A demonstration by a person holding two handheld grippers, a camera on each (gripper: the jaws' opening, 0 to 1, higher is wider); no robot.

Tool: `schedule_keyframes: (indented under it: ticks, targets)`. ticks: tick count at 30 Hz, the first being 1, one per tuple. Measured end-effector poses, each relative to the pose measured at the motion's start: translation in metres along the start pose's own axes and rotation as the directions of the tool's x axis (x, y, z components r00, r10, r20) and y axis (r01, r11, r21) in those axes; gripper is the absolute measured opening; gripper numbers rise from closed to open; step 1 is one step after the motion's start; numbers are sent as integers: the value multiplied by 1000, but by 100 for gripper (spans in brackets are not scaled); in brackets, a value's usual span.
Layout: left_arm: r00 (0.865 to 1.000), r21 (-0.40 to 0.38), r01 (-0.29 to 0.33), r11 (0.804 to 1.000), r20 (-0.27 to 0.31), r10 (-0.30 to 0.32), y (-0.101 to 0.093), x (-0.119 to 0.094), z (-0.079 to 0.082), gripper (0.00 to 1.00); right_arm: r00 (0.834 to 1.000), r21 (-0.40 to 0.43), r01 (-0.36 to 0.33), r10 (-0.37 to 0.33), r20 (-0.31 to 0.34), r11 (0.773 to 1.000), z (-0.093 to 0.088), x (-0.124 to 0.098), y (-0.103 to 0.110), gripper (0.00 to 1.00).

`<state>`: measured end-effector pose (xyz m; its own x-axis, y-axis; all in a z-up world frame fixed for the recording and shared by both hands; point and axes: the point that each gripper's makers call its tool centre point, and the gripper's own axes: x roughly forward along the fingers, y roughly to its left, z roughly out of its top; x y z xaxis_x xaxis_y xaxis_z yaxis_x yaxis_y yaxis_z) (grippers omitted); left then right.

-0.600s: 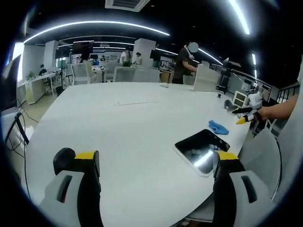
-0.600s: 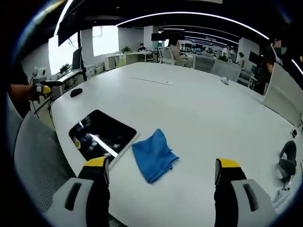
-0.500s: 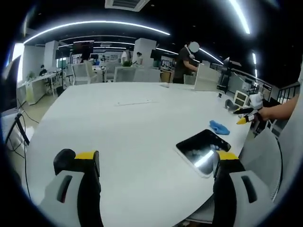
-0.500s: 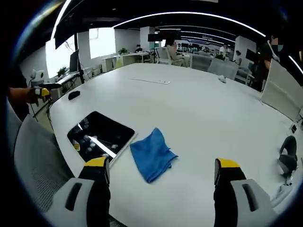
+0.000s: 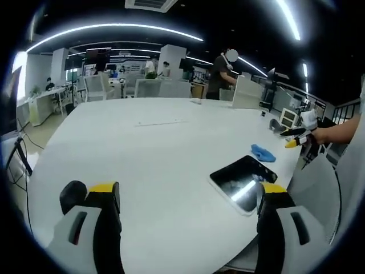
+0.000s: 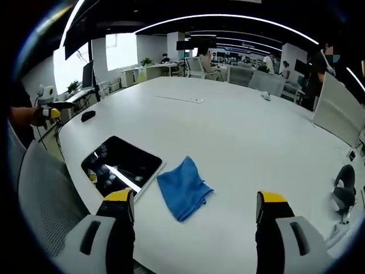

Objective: Wipe the mirror surface with the cleaning cloth until all visible marks leave the cleaned area.

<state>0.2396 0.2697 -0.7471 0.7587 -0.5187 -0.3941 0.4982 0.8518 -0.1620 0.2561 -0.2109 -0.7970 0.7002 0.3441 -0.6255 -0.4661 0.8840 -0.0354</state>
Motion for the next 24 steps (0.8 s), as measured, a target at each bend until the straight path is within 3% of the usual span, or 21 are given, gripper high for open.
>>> schedule_keyframes:
  ticks: [3,24]
  targets:
    - [1000,-10,-9,1000,11,10,5,-1,2,99,1000,10,-1,1,-2,1000,0,1,4,81]
    - [1000,-26,-18,1000,20,18,7,-9,-2,99,1000,-24,-4,4,-10,1000,6,13,22,79]
